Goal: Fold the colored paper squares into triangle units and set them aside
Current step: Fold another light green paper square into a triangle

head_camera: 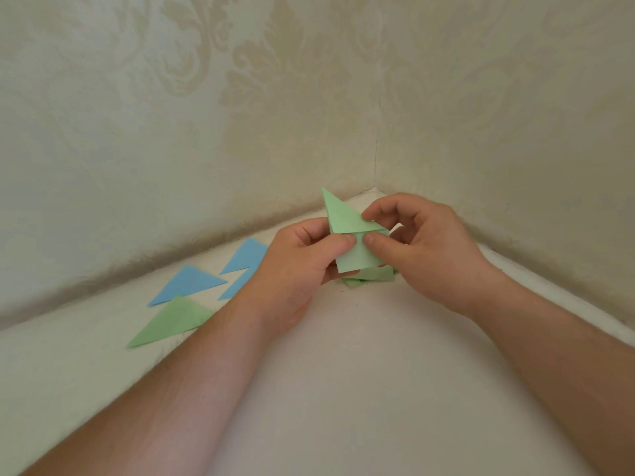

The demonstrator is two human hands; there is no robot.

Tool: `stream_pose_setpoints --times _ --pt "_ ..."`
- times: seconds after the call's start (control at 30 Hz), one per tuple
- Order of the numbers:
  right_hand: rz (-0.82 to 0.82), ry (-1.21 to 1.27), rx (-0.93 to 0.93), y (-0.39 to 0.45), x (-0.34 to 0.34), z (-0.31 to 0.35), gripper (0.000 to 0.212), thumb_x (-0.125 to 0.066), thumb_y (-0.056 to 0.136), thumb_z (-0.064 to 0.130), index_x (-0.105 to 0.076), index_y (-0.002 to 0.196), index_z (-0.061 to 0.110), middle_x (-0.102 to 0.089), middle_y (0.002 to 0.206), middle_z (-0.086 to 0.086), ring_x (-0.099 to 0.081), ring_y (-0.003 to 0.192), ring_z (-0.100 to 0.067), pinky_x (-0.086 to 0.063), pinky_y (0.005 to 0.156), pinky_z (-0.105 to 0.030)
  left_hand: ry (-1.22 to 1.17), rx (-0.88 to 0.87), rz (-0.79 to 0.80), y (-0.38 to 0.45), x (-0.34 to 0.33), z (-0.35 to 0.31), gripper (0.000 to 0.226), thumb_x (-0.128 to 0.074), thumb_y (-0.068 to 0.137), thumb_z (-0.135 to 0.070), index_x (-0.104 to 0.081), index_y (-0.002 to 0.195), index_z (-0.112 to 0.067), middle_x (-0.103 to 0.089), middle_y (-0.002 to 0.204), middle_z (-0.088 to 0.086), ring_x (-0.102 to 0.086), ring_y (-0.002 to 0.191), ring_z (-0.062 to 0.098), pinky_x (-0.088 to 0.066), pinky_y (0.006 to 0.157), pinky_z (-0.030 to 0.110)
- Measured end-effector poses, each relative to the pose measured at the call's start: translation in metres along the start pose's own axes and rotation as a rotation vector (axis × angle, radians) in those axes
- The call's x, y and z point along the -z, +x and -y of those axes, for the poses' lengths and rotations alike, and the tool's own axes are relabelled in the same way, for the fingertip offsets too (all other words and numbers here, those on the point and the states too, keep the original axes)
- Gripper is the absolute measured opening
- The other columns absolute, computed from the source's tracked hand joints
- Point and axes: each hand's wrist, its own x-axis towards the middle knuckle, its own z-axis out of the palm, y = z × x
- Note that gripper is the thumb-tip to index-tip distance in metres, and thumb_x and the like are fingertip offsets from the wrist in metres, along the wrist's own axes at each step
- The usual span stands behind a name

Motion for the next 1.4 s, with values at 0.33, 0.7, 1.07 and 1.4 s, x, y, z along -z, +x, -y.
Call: stream_pose_setpoints --times 0.33,0.7,1.07,1.4 --pt "-0.064 0.322 -0.152 0.001 0.001 0.013 0.011 -0.055 0.104 0.007 -0.053 0.101 0.018 -0.071 0.069 -0.004 -0.064 0.055 -0.014 -0.049 0.049 -0.024 0.020 -0.008 -0.005 -0.002 0.000 -0.001 0.027 -0.055 0.103 -0.005 -0.071 0.125 -0.006 -0.076 0.119 0.009 -0.072 0.113 0.027 -0.059 0.091 0.038" --pt "0.071 0.189 -0.047 0.002 0.004 0.003 0.045 -0.047 0.104 -0.002 -0.080 0.095 0.027 -0.072 0.090 -0.003 -0.065 0.075 -0.022 -0.057 0.079 -0.045 0.184 -0.164 -0.214 0.003 0.004 0.000 0.028 -0.057 0.097 -0.007 -0.072 0.085 -0.027 -0.071 0.088 0.004 -0.065 0.090 0.021 -0.061 0.086 0.053" --pt "0.033 0.069 -0.005 0.000 0.006 0.005 0.033 -0.079 0.084 -0.001 -0.080 0.086 0.031 -0.070 0.075 0.009 -0.062 0.062 -0.016 -0.051 0.058 -0.042 0.115 -0.124 -0.179 0.001 0.005 -0.008 0.044 -0.035 0.095 0.010 -0.076 0.090 -0.008 -0.076 0.099 0.017 -0.072 0.091 0.025 -0.063 0.082 0.037" --pt "0.007 0.228 0.021 -0.001 0.005 0.011 0.011 -0.081 0.073 0.031 -0.080 0.083 0.027 -0.077 0.081 -0.007 -0.070 0.070 -0.021 -0.057 0.073 -0.058 0.211 -0.241 -0.119 0.000 0.006 -0.003 0.026 -0.069 0.090 0.008 -0.075 0.103 -0.014 -0.080 0.100 0.006 -0.076 0.091 0.020 -0.059 0.096 0.041"
